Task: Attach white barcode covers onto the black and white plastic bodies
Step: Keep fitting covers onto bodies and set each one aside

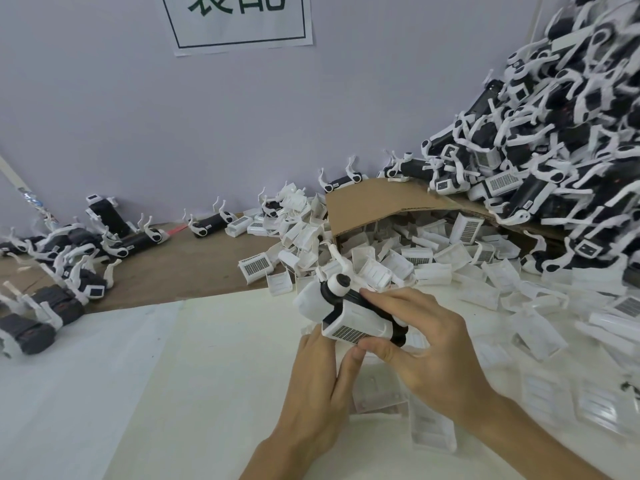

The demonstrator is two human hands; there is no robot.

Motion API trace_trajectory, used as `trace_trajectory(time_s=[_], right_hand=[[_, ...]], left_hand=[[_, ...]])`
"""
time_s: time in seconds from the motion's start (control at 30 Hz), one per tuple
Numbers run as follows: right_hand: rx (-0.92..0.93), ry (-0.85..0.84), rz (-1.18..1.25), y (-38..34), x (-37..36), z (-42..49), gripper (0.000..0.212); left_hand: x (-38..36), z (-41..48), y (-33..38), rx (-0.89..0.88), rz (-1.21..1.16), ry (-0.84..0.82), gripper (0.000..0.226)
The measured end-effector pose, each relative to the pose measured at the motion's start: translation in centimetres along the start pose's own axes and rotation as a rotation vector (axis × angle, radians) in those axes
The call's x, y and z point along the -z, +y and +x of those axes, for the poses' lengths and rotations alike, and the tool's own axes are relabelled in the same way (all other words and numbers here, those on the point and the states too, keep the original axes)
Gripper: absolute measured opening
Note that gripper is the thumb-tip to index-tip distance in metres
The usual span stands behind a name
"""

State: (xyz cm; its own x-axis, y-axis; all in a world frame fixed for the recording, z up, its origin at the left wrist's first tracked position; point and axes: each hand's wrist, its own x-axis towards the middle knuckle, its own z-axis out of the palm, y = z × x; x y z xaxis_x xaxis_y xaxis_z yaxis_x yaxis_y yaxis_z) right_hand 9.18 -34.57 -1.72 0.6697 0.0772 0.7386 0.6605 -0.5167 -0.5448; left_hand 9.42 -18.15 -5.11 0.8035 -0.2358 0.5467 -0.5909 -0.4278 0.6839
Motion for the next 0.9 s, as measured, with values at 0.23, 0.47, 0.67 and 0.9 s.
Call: trace_trajectory(time_s=[0.23, 0.47, 0.67, 0.9], right_hand=[[-0.180, -0.184, 0.279, -0.4, 0.0, 0.1, 0.036], [-0.295, -0.190, 0.288, -0.8, -0.4, 0.0, 0.036], [-0.348, -0.174, 0.337, -0.8, -0.5, -0.1, 0.034], [-0.359, -0.128, 0.441, -1.6, -1.2, -0.7, 0.035]], left_hand=[[0.2, -0.1, 0.1, -0.027, -0.032, 0.007, 0.034], [0.4, -0.2, 0.4, -0.066, -0.004, -0.010, 0.033], [-0.1, -0.5, 0.5, -0.067, -0.058, -0.048, 0.043], [-0.1, -0.1, 1.1, -0.199, -0.006, 0.009, 0.027]])
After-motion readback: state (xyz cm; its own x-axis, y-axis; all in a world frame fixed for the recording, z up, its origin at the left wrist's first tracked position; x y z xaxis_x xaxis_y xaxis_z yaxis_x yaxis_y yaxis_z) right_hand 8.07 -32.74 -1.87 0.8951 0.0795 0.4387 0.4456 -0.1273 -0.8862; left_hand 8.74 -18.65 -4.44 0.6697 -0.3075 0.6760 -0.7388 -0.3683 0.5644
